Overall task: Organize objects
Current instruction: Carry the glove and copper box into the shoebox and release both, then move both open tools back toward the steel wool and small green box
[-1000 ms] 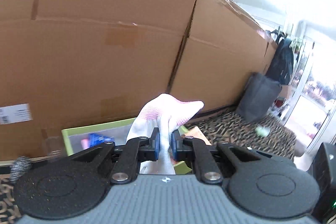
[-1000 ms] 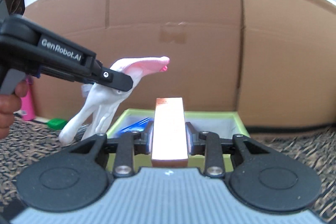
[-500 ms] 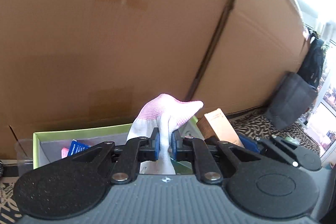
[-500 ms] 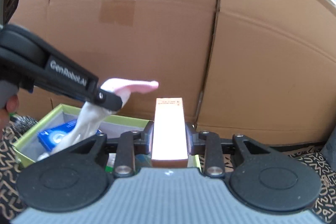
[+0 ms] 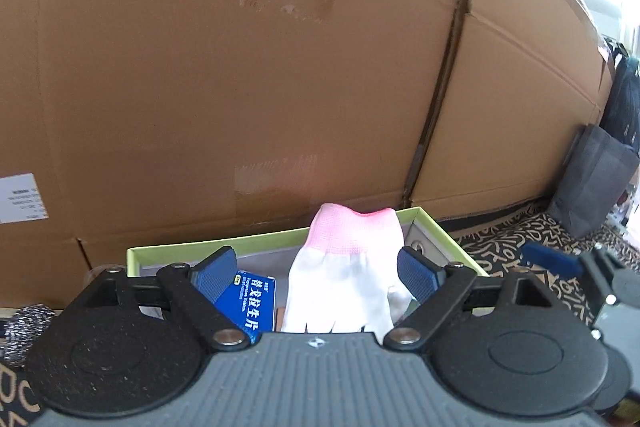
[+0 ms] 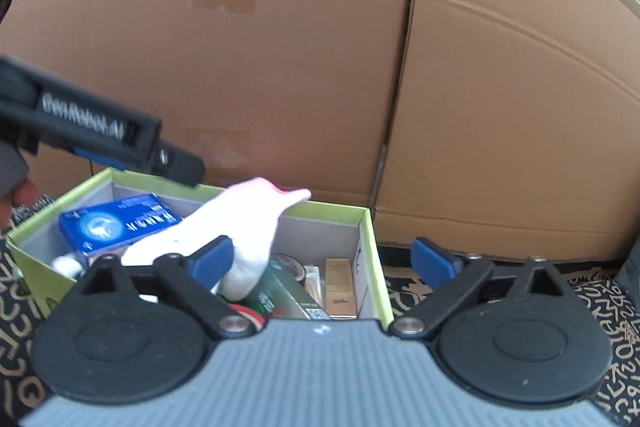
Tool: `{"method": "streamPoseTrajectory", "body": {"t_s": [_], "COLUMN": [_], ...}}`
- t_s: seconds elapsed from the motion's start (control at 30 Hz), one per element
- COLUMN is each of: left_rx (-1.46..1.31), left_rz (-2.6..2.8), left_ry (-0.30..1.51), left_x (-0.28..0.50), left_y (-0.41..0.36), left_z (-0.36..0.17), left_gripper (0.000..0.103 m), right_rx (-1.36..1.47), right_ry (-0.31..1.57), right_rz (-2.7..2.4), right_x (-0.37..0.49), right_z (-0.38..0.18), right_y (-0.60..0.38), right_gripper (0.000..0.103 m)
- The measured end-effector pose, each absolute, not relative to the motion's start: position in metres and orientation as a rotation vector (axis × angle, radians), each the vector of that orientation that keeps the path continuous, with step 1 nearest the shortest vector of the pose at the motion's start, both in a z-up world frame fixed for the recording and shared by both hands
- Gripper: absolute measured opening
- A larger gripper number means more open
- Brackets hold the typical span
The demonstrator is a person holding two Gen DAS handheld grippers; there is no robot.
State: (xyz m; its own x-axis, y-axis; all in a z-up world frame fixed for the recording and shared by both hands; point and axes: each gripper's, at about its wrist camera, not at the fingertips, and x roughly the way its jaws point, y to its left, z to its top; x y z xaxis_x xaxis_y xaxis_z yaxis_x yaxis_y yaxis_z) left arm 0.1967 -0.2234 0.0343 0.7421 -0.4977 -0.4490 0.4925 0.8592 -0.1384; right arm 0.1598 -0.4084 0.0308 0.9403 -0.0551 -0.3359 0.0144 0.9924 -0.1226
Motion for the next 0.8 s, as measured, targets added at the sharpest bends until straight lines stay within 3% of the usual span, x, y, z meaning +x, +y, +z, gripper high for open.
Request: {"method": "streamPoseTrajectory", "body": {"t_s": [0.47,0.8], "left_rx": [-0.06,-0.062], "left_rz": [-0.555,-0.427], "left_ry": [0.474,0.507], "left_x": [0.154,0.109], "left_y": [-0.17,-0.071], "left_z": [0.062,0.036], "left_gripper": [0.091,0.091], "right_rx": [-0.125,-0.088], "right_ry": [0.269,0.258], "right_rz": [0.021,0.124], "right_x": [0.111,0.074], "right_z": [0.075,0.063], "right_y": [-0.363,-0.296], "right_gripper": [0.103,0.103]}}
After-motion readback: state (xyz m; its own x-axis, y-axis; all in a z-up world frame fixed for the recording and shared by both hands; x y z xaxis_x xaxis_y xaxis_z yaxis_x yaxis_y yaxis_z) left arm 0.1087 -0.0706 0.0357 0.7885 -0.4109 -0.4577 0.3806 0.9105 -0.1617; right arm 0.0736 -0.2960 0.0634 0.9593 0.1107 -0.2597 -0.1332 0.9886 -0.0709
